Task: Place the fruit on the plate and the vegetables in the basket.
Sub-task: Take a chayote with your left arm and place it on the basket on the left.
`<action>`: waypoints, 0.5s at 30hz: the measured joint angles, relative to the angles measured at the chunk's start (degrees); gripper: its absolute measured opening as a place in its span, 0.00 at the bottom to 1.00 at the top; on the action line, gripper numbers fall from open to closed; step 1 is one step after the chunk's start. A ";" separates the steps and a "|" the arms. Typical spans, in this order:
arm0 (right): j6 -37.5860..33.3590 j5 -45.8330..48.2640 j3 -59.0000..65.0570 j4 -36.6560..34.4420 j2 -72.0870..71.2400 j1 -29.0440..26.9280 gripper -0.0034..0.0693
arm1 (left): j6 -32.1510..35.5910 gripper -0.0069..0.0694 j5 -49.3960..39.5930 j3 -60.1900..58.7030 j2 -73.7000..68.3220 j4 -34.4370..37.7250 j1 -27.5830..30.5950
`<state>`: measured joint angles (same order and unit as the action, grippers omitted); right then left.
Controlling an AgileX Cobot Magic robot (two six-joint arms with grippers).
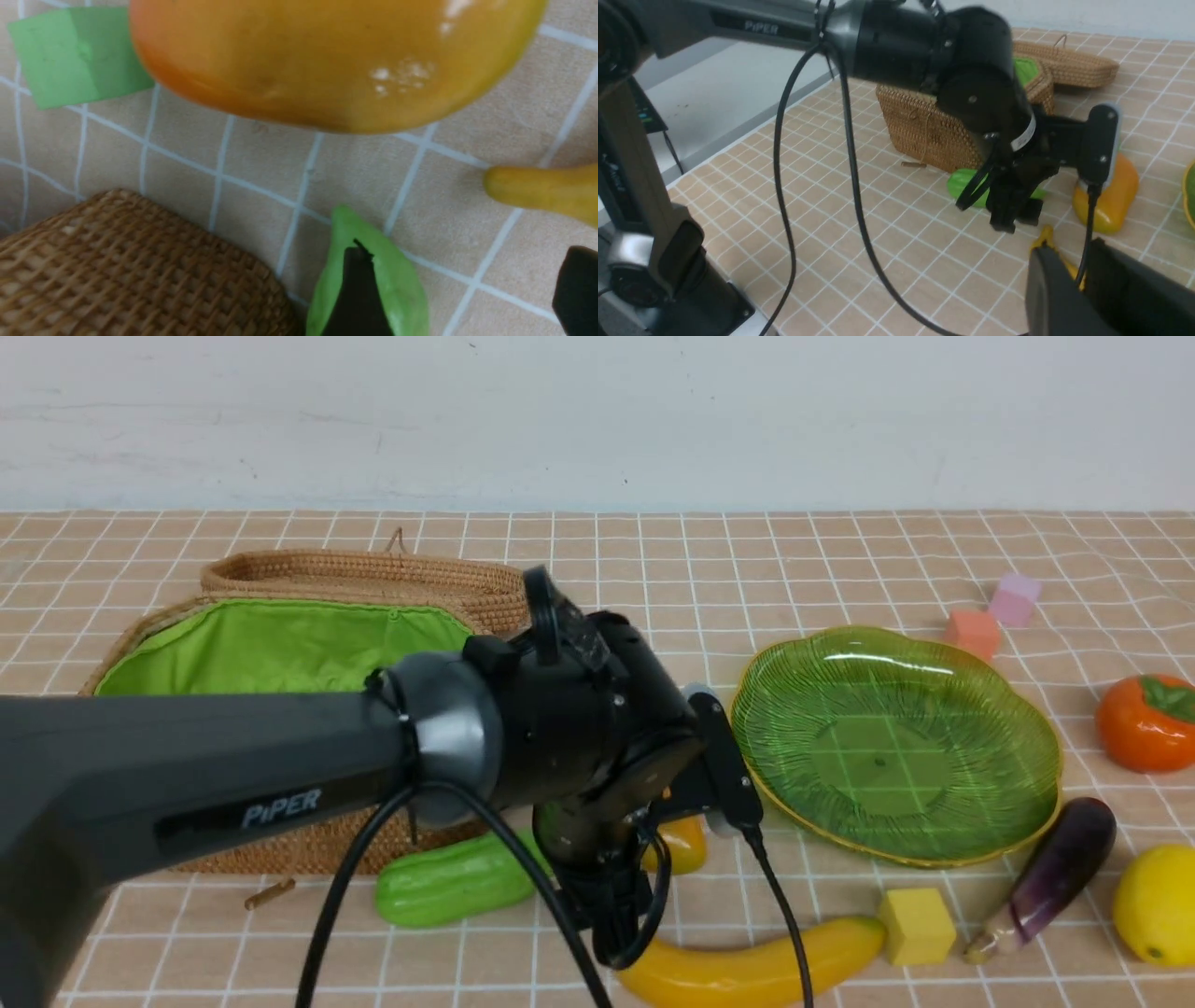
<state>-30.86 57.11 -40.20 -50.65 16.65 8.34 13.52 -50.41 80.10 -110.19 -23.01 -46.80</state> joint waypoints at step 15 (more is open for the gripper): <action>0.00 0.56 0.00 0.00 0.00 0.00 0.24 | 1.24 0.74 0.24 0.40 -0.67 -0.59 5.24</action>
<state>-30.86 57.67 -40.20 -50.65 16.65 8.34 14.76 -50.17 80.50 -110.86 -23.60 -41.56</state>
